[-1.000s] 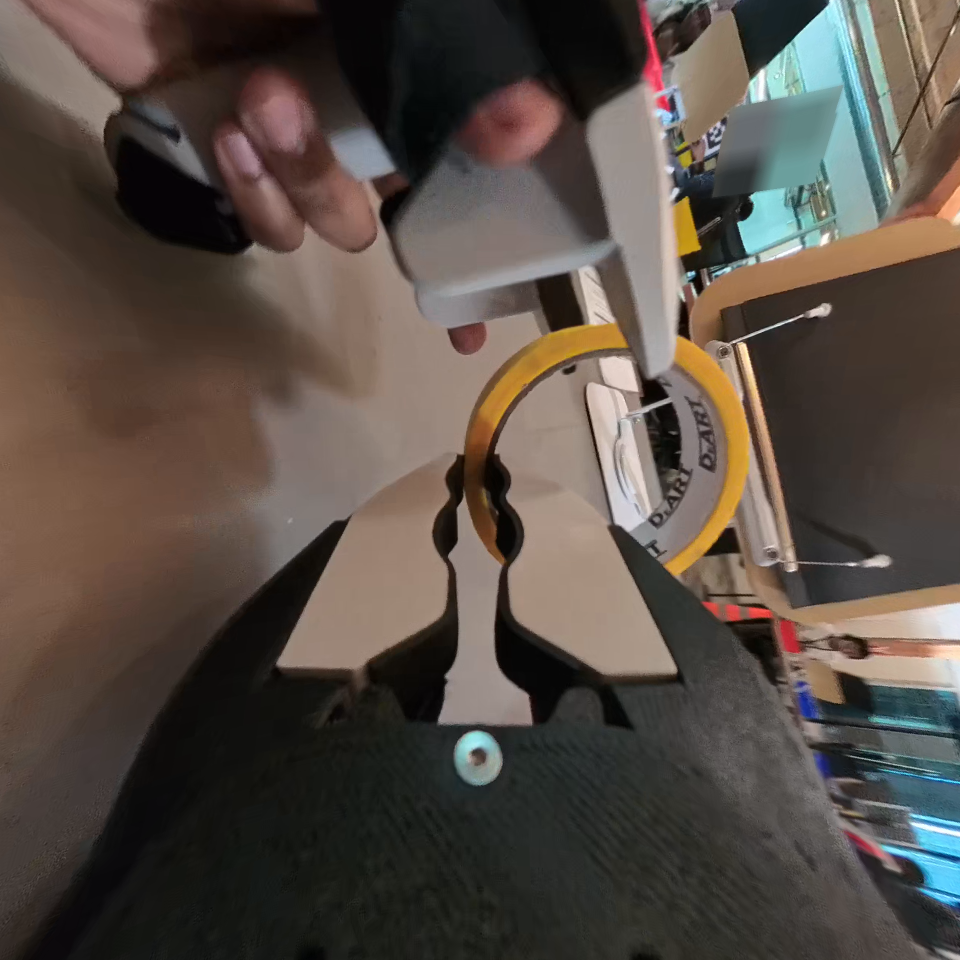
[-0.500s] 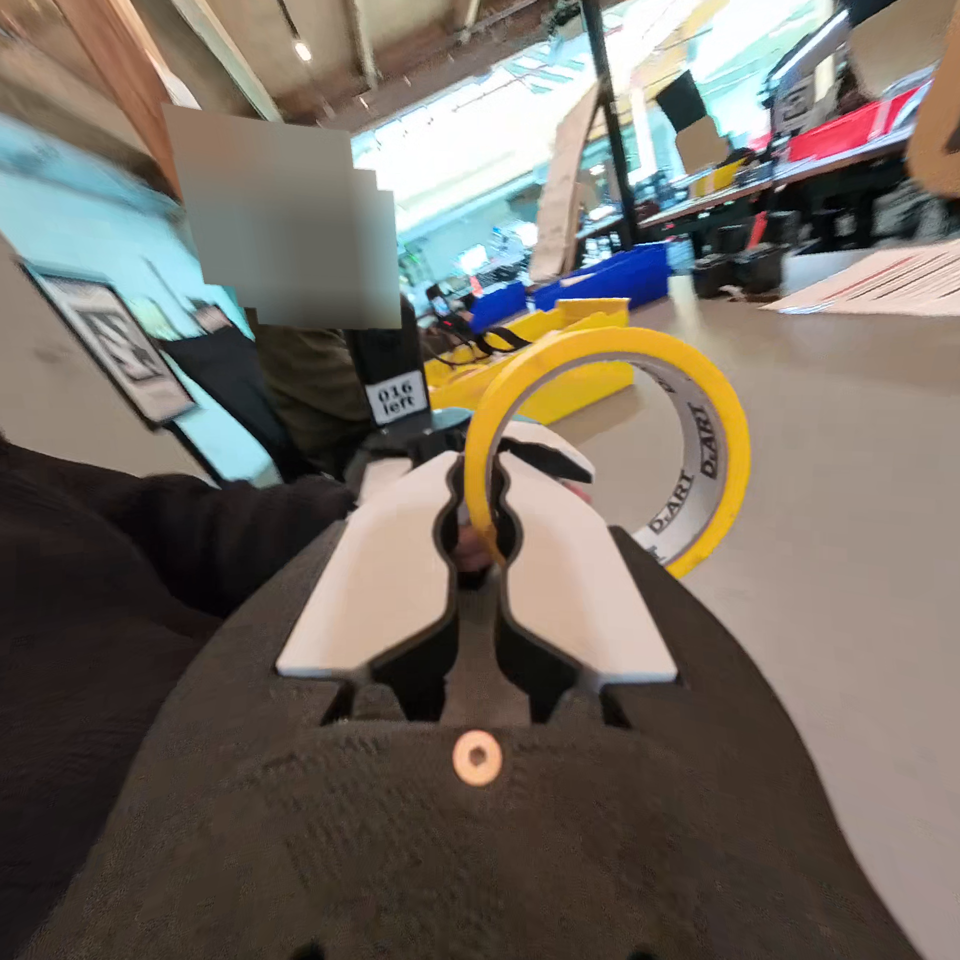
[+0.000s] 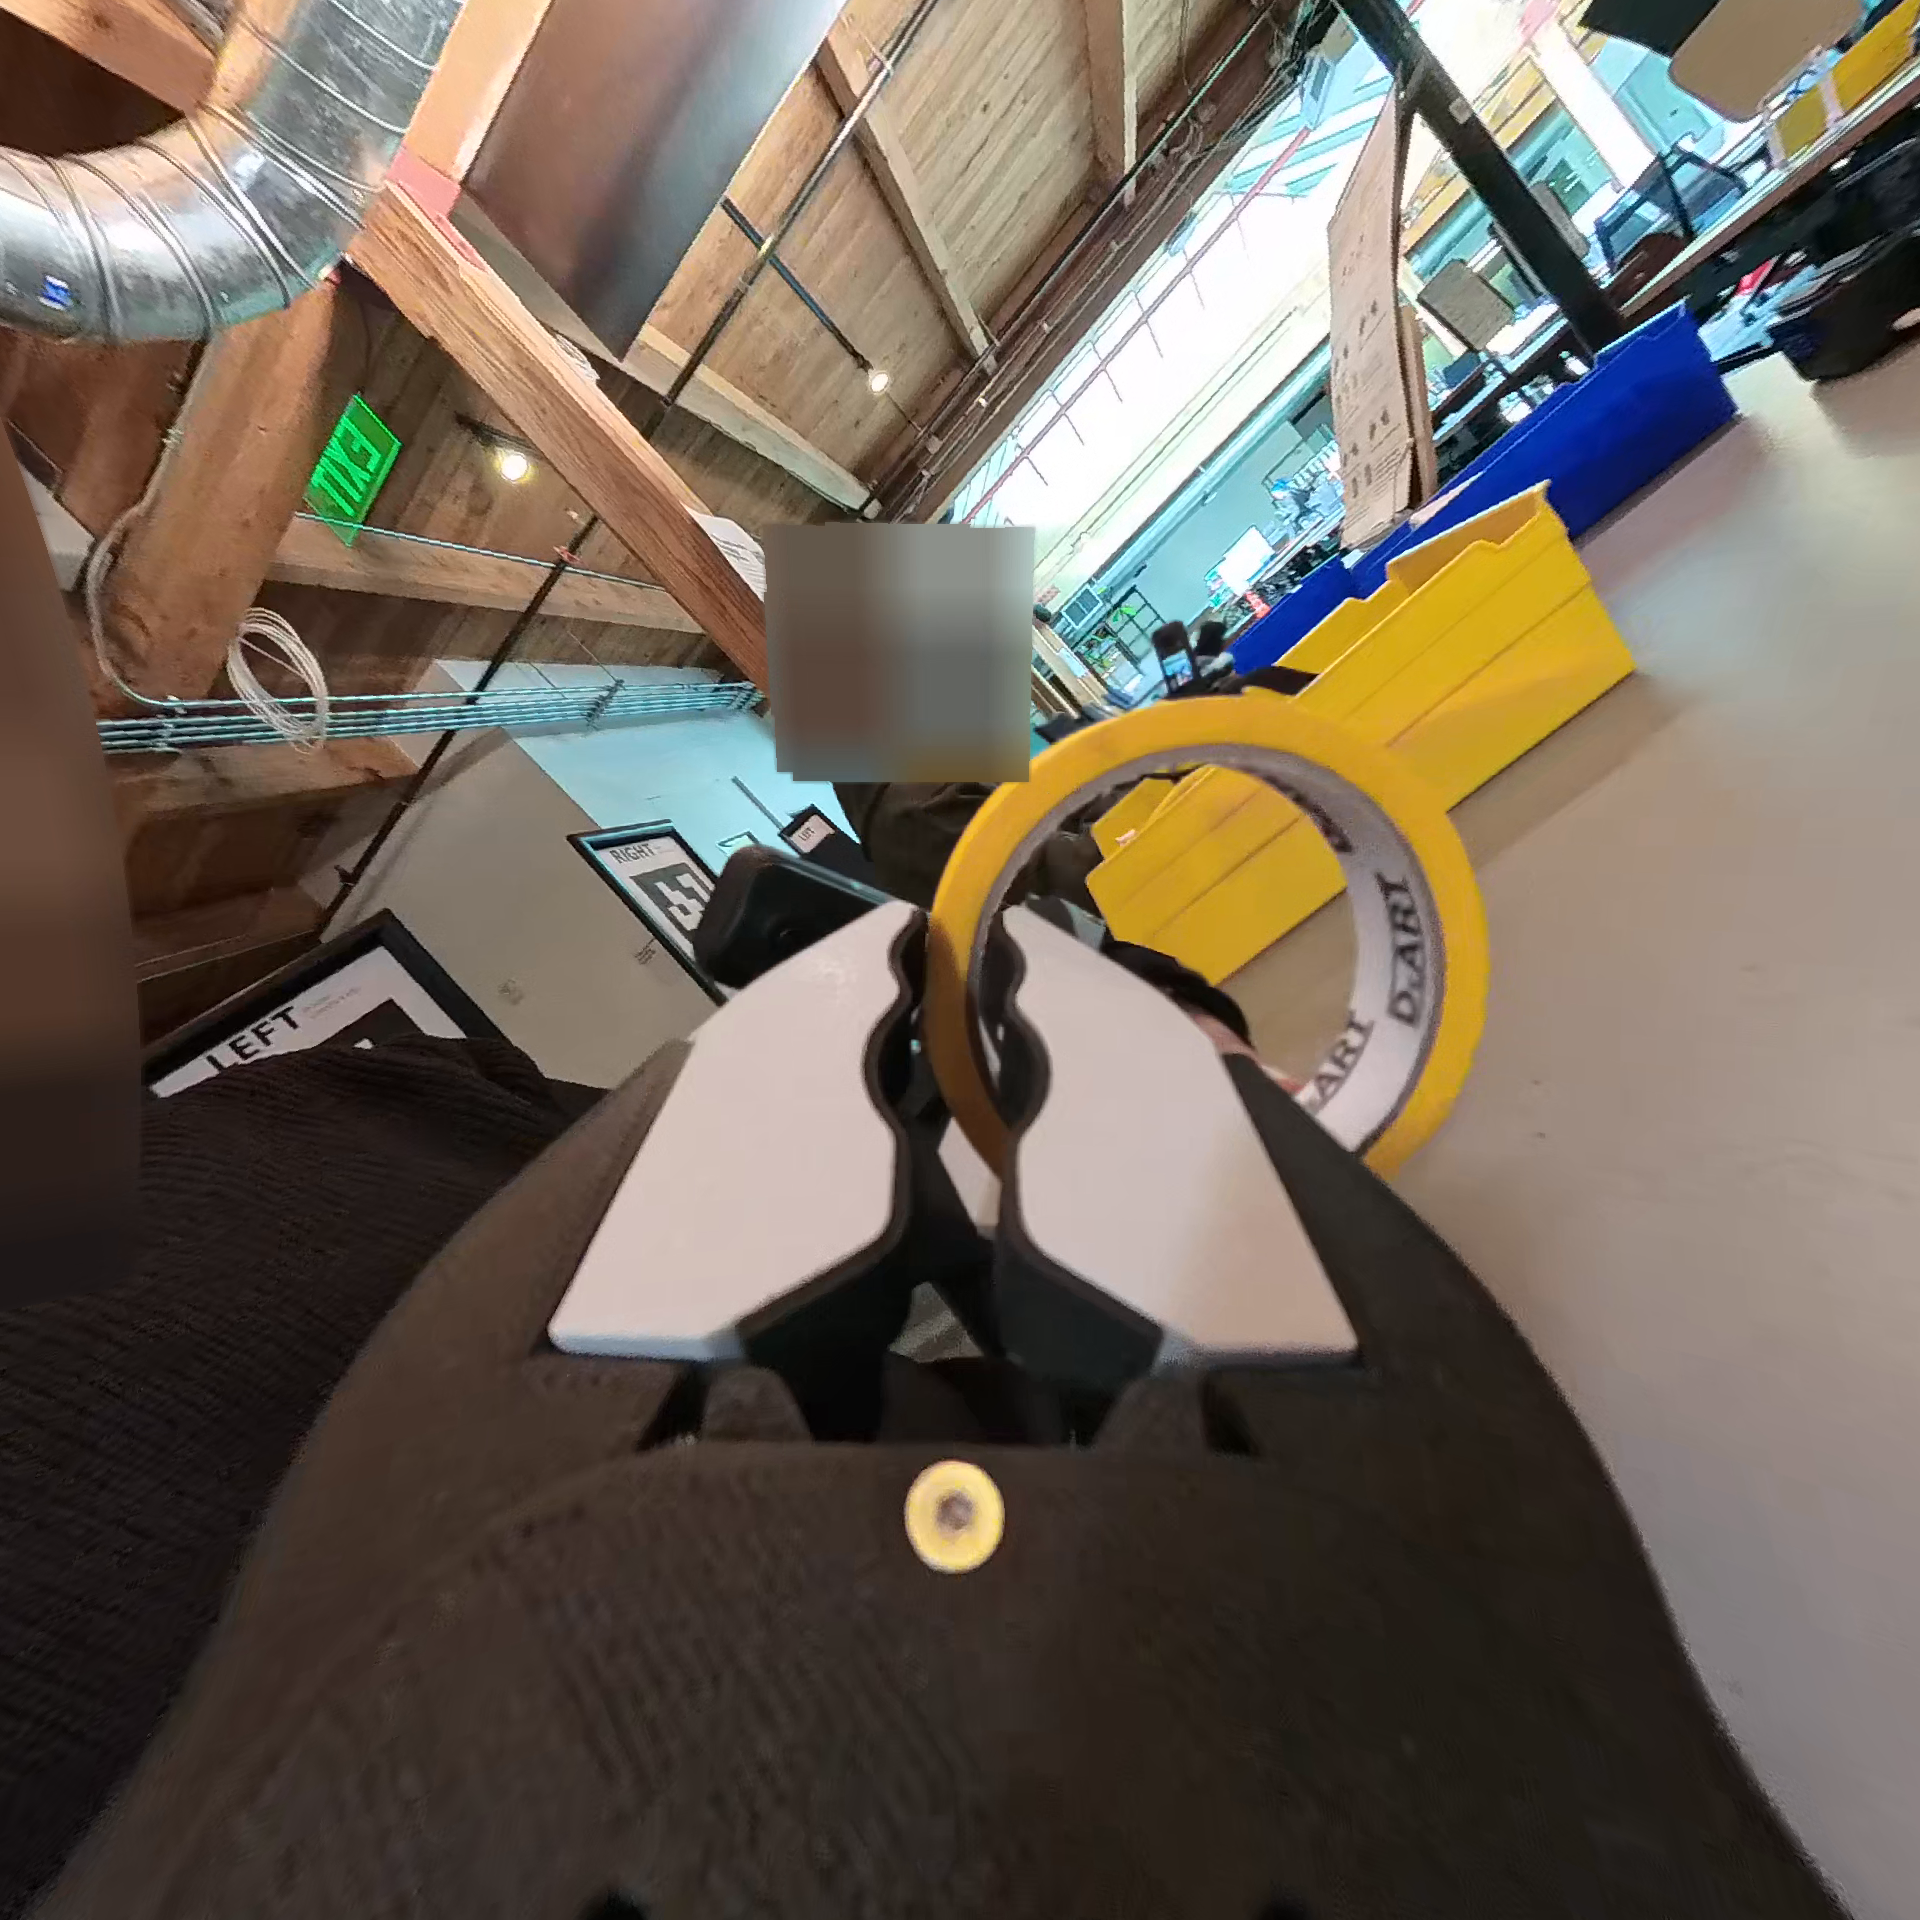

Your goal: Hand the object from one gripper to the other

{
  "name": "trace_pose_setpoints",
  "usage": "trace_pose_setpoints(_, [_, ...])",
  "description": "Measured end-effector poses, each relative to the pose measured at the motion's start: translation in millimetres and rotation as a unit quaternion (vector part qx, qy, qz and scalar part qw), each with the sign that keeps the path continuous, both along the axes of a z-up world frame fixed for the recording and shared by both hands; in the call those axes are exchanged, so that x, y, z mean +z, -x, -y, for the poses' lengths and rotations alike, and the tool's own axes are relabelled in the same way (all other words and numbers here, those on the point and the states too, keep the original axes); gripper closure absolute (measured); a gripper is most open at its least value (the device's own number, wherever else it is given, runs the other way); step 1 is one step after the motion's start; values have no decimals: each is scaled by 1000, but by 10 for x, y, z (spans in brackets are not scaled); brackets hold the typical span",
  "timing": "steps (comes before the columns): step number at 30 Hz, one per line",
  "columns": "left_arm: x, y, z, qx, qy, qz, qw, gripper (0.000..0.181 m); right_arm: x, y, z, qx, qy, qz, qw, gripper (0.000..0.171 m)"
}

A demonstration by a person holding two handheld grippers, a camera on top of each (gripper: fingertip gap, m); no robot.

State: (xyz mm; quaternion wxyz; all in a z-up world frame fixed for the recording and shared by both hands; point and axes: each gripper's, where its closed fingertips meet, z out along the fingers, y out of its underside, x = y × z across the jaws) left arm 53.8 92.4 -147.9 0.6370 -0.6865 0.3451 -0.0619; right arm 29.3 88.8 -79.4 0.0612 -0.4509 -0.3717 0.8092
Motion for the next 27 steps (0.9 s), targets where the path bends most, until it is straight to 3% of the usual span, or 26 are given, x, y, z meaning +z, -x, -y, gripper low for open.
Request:
trace_pose_setpoints(3, [-16,-67,12,-5,2,-15,1000,170,-32,7,-32,-12,-13,-1,1000,155])
trace_pose_setpoints(6, [37,-72,27,-10,2,8,1000,171,23,-23,-184,-47,-15,-21,999,134])
trace_pose_setpoints(9, [183,-4,38,-20,21,101,994,171,34,-48,-428,-112,-51,-30,992,116])
trace_pose_setpoints(13, [380,152,63,-56,77,274,957,171,-78,-3,-537,-190,-204,-22,960,87])
trace_pose_setpoints(15, [412,210,71,-77,106,333,934,171,-193,71,-431,-186,-250,-8,950,65])
trace_pose_setpoints(18, [405,191,100,-107,141,367,913,171,-367,162,-174,-132,-264,21,955,47])
trace_pose_setpoints(24, [486,57,200,-175,184,424,869,172,-567,191,-2,-98,-326,43,939,43])
trace_pose_setpoints(27, [428,-26,231,-193,211,415,864,171,-555,181,38,-94,-338,34,936,46])
